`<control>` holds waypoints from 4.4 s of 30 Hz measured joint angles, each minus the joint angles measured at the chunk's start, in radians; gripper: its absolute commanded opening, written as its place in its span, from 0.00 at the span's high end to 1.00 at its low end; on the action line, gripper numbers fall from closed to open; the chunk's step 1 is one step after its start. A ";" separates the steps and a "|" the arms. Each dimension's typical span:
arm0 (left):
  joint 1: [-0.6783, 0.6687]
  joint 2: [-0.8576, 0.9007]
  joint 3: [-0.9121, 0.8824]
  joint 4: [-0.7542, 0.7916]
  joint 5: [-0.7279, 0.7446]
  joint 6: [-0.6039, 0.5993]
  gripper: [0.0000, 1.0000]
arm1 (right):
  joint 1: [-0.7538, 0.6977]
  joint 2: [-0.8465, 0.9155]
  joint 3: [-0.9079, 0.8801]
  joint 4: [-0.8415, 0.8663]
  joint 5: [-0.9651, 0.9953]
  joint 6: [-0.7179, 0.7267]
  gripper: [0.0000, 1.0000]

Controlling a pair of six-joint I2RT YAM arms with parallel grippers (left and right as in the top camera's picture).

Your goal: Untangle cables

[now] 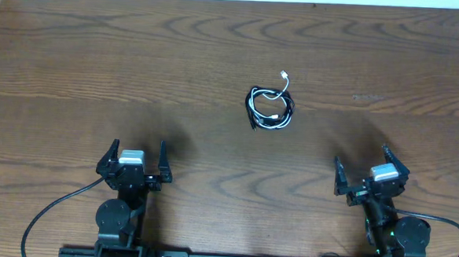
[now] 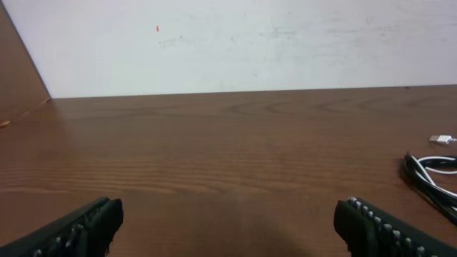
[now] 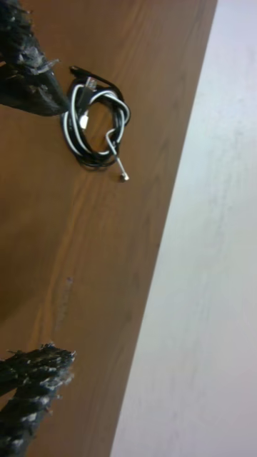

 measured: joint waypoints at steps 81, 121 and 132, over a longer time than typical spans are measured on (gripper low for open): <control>-0.341 1.935 1.489 -0.582 0.205 -0.452 0.33 | 0.000 1.213 1.145 -0.702 -0.483 -0.141 0.37; -0.393 2.136 1.496 -0.488 0.179 -0.574 0.55 | 0.000 1.217 1.145 -0.736 -0.442 -0.093 0.36; -0.479 2.141 1.494 -0.500 -0.012 -0.654 0.73 | 0.000 1.217 1.145 -0.737 -0.442 -0.092 0.36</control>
